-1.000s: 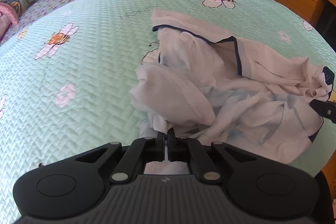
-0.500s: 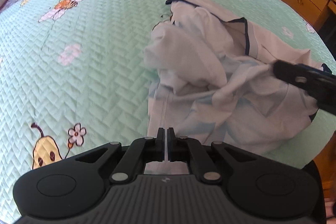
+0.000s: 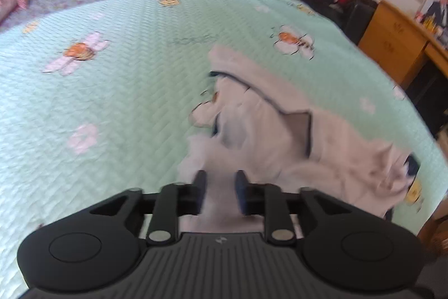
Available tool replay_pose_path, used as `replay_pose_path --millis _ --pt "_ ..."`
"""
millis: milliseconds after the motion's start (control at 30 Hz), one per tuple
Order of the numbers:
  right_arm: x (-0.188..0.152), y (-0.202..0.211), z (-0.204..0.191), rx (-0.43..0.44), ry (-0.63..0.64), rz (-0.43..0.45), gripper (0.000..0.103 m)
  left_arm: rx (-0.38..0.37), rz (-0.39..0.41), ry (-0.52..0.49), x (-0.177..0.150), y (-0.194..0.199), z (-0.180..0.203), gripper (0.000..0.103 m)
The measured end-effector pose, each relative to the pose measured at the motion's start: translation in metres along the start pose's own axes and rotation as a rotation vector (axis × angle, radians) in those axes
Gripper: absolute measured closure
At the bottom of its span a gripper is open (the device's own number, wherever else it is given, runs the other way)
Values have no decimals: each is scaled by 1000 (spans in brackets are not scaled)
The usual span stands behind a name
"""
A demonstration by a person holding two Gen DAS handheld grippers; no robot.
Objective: Fold clothes
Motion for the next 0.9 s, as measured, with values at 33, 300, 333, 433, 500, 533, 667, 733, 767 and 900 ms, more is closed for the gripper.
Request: replay_pose_path --millis 33,300,333,433,500,533,667,733,767,900 --pt "0 6 2 24 -26 10 28 -22 -9 14 5 -6 1 72" --pt "-3 46 -2 36 -33 126 28 -107 -53 7 22 -54 11 65" --pt "-1 47 0 35 -38 139 28 -101 -60 5 20 -59 10 68" --pt "4 51 5 13 -53 166 28 -83 -85 1 12 -68 7 91" --pt "5 49 9 3 -61 164 28 -71 -96 -5 2 -67 4 95" --pt "5 48 11 1 -65 163 28 -59 -86 -19 -3 -62 4 97" --pt "2 38 20 -22 -76 147 28 27 -48 -50 -27 -41 -4 99" --pt "2 35 24 -32 -81 147 28 22 -48 -20 -40 -31 -11 100" --pt "3 34 26 -34 -85 149 28 8 -56 -9 -47 -28 -14 100" --pt "5 27 30 -30 -97 141 28 -57 -99 -48 -68 -18 -14 99"
Point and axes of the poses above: each gripper's, at about its wrist camera, not at the fingertips, and y roughly against the way its jaws point, z to its right, x to its top, the point moved 6 cm from there along -y, roughly the way its jaws point, and after that the axes turned 7 degrees about -z, right-handed, at the moved point
